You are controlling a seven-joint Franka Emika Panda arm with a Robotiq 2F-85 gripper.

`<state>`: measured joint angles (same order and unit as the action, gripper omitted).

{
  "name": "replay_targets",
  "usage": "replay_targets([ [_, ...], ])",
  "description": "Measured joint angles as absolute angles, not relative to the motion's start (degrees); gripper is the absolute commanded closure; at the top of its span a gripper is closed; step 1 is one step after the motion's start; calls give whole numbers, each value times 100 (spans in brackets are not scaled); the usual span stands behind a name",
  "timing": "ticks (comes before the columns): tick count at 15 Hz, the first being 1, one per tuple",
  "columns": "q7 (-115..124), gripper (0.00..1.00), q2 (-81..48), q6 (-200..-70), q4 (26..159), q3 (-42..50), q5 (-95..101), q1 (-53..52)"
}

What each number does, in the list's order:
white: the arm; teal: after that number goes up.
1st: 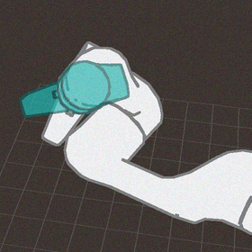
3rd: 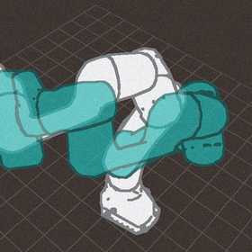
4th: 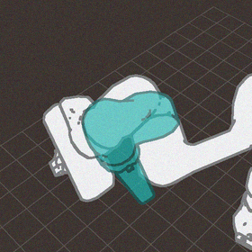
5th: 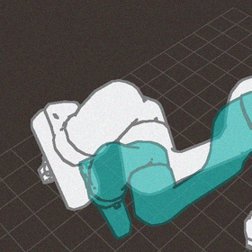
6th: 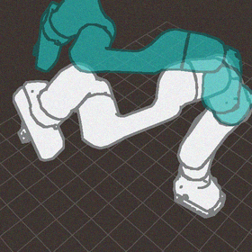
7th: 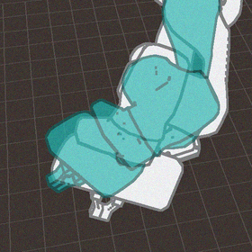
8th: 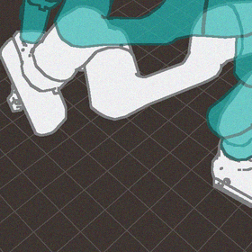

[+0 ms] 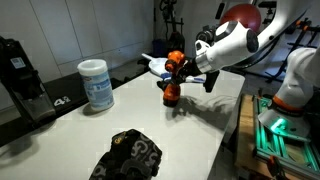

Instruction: Rotate the hand drilling machine clockwise and press the trigger switch

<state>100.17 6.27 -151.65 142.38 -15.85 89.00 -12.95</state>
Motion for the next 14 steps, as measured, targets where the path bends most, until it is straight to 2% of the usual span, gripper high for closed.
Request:
replay_targets([
  [2, 10018, 36, 619, -15165, 14238, -1585, 8901, -1290],
  [4, 10023, 35, 603, -15176, 14229, -1590, 8901, -1292],
  [7, 10057, 46, 581, -15178, 14198, -1589, 8901, -1290],
  [9, 10080, 46, 580, -15179, 14184, -1582, 8901, -1273],
  [12, 10125, 54, 576, -15179, 14176, -1582, 8901, -1273],
  [14, 10133, 54, 575, -15179, 14174, -1582, 8901, -1273],
])
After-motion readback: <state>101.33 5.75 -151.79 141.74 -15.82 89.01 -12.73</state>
